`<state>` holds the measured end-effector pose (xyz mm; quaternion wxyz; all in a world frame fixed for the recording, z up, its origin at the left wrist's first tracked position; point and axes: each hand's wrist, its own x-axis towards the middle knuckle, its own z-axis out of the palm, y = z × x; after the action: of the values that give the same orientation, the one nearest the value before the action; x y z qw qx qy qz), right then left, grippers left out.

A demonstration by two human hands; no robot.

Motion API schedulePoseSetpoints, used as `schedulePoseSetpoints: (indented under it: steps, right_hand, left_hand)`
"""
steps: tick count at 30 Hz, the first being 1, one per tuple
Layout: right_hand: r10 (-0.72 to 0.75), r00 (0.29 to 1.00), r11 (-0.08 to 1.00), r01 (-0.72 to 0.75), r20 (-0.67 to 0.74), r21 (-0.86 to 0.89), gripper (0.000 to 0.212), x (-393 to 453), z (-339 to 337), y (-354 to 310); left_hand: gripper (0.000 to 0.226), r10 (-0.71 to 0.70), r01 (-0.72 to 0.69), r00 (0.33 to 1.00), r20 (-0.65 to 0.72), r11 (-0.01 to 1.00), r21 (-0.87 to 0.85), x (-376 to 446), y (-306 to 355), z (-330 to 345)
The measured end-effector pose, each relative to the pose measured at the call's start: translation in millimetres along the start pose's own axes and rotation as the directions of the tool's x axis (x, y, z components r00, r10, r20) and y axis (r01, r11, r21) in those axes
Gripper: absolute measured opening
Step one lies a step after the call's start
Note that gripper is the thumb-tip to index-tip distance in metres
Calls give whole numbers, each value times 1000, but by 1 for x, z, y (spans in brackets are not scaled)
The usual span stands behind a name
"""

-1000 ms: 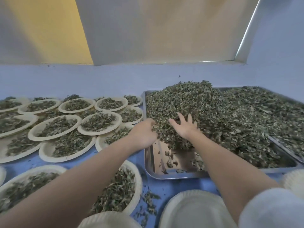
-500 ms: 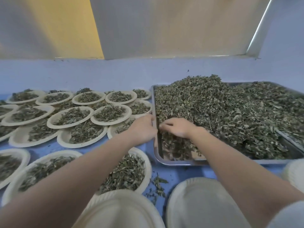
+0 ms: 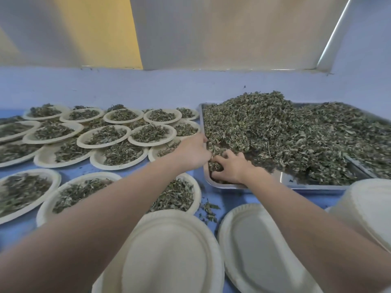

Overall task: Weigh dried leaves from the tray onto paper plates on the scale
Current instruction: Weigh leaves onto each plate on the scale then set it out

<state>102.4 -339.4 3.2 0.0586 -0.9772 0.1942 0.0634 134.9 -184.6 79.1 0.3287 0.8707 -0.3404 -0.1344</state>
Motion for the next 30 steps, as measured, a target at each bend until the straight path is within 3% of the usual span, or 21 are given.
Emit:
schedulePoseSetpoints:
  steps: [3,5,9,15,18,23,26,30]
  right_hand:
    - [50,998,999,-50,-34,5,56,-5,-3,0]
    - [101,994,994,-103,48,46,60,-8,-3,1]
    - [1,989,994,-18,148,111,57,-17,-14,-3]
    - [-103,994,977,97,20,191,32,-44,-6,-14]
    - [-95,993,969,110,-74,220,40,-49,0,-16]
    - [-80,995,971,89,-51,220,43,-36,-10,-11]
    - [15,985,970,28,-174,243,35,-23,-21,-1]
    - [277,909,819,-55,-310,572,35,-3,-28,8]
  left_hand:
    - [49,3,-3,1000,4,1000,-14,-1,3,4]
    - [49,6,-6,1000,13,1000,-5,-1,4,7]
    - [54,1,-1,999,36,1000,3,2,6,15]
    - [53,-15,16,999,34,999,-28,4,9,22]
    - [51,-12,12,999,41,1000,-2,3,8,26]
    - [53,-26,26,999,34,1000,15,1,8,26]
    - [52,-34,34,999,19,999,8,1,8,24]
    - [51,-41,41,999,18,999,-10,2,8,23]
